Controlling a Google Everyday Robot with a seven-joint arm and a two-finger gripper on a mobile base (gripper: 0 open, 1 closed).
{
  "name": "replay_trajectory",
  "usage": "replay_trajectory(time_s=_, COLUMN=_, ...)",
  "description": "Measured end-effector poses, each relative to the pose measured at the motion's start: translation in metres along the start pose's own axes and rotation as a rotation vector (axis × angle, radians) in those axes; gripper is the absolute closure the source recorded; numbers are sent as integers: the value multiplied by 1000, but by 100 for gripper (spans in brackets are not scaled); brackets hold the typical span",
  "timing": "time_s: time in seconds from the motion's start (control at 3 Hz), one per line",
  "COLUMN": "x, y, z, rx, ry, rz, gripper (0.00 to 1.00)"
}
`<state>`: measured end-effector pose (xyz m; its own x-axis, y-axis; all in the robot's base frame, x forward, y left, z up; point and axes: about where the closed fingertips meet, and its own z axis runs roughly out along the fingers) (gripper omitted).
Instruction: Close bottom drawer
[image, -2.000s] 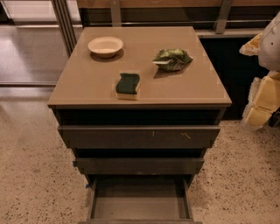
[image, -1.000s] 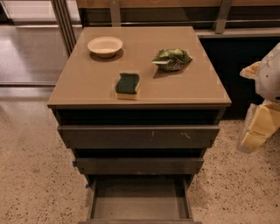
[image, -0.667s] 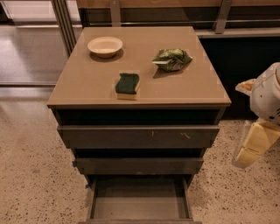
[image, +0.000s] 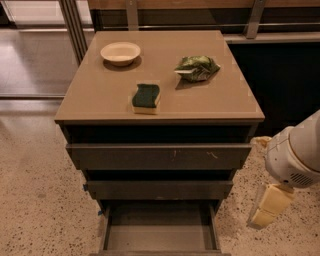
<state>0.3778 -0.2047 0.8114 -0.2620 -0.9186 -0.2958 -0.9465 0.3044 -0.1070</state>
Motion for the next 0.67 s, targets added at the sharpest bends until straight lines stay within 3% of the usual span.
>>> replay_trajectory(time_s=0.33, x=9, y=33, z=67, rx=-46, ry=-1, rz=-3, gripper=0)
replay_trajectory(time_s=0.67, x=9, y=33, z=68, rx=-47, ry=-1, rz=-3, gripper=0)
